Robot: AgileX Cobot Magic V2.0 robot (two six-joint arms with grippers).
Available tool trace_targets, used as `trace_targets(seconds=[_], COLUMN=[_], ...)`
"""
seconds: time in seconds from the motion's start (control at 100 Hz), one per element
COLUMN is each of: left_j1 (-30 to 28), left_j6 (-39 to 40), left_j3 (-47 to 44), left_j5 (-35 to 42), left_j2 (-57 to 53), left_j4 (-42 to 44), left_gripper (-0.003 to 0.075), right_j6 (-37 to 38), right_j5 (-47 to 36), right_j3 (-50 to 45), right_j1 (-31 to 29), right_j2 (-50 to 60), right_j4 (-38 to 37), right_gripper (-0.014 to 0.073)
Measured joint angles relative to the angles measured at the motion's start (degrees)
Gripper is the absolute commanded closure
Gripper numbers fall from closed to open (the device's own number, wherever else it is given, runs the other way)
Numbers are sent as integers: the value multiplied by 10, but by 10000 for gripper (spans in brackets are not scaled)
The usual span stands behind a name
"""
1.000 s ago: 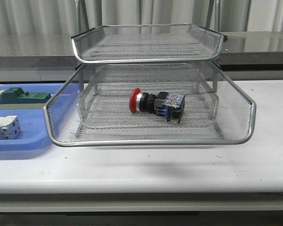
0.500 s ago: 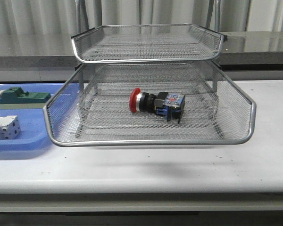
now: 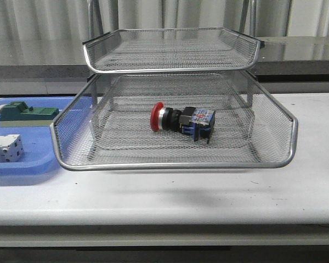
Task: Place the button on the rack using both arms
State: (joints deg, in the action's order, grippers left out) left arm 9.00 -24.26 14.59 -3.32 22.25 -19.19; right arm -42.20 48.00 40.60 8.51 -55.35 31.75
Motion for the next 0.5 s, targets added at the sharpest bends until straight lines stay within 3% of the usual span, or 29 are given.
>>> trace_targets(seconds=[0.21, 0.5], left_j1=[0, 0], left_j6=[0, 0], left_j3=[0, 0], left_j5=[0, 0], left_j2=[0, 0], left_j4=[0, 0], left_gripper=[740, 740], right_j6=[-60, -75], right_j5=[-15, -84], right_j3=[27, 33], right_j1=[75, 201], right_j2=[-93, -197], right_j4=[13, 12], right_gripper=[663, 663])
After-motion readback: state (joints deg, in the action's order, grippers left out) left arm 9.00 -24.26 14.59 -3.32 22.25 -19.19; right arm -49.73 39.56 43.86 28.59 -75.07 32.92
